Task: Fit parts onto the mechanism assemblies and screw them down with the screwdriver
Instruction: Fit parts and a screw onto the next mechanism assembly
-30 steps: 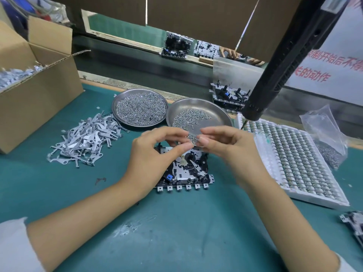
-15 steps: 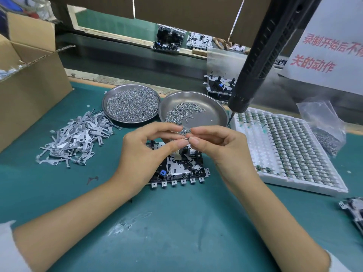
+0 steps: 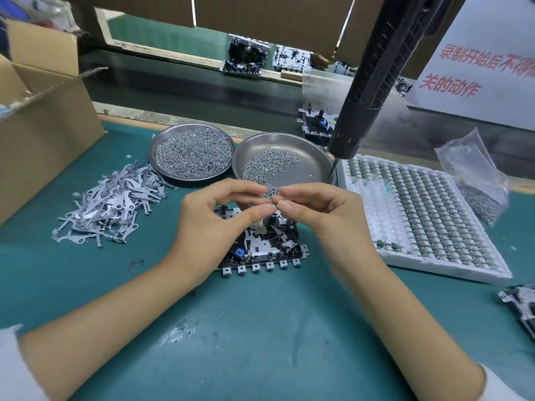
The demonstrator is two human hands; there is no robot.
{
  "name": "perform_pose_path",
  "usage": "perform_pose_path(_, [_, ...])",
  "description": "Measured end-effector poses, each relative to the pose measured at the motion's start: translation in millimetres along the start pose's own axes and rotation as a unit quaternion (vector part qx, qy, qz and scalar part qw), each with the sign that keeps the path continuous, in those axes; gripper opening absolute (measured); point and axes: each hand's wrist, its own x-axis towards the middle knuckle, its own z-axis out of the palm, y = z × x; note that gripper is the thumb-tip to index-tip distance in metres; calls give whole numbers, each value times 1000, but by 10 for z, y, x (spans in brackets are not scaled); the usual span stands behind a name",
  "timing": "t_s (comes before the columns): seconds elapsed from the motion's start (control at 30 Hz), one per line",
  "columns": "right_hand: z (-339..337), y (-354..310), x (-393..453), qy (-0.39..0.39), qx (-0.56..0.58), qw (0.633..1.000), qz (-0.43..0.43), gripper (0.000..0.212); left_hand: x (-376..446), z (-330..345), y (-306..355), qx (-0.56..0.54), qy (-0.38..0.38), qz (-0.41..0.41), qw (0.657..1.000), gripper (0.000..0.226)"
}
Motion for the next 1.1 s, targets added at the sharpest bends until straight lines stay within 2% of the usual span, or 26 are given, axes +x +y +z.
perform_pose_path(0.1, [-23,23,17,-13,24,999,17,17,0,1,-12,-8,-7,-9,1000,24])
perform_pose_path(0.4, [-119,45,61,-62,67,992,84,24,-21,23,32,19,-46,8,999,18])
perform_pose_path(0.57, [-203,-52,46,-113,52,982,145,17,-48,55,76,93,-69,68,991,20])
perform_pose_path(0.63, [-306,-161,64,-87,-1,987,138,11,-59,27,69,96,-57,70,991,18])
perform_pose_path(0.7, [-510,-245,131,-1,-111,988,103,5,-53,-4,48,91,-32,49,994,12])
perform_pose_path(0.77, [-769,-263,242,112,-277,952,64,10,-37,-22,28,76,8,27,997,12])
perform_pose_path(0.83, [-976,-226,360,163,-406,898,43,15,-10,-23,6,59,36,4,998,11])
perform_pose_path(0.93, [-1141,-168,523,130,-519,845,28,24,8,-22,-15,57,52,-8,997,11])
perform_pose_path(1.1, [-1159,-231,720,-2,-643,766,-3,33,13,-30,-2,57,54,-10,997,10])
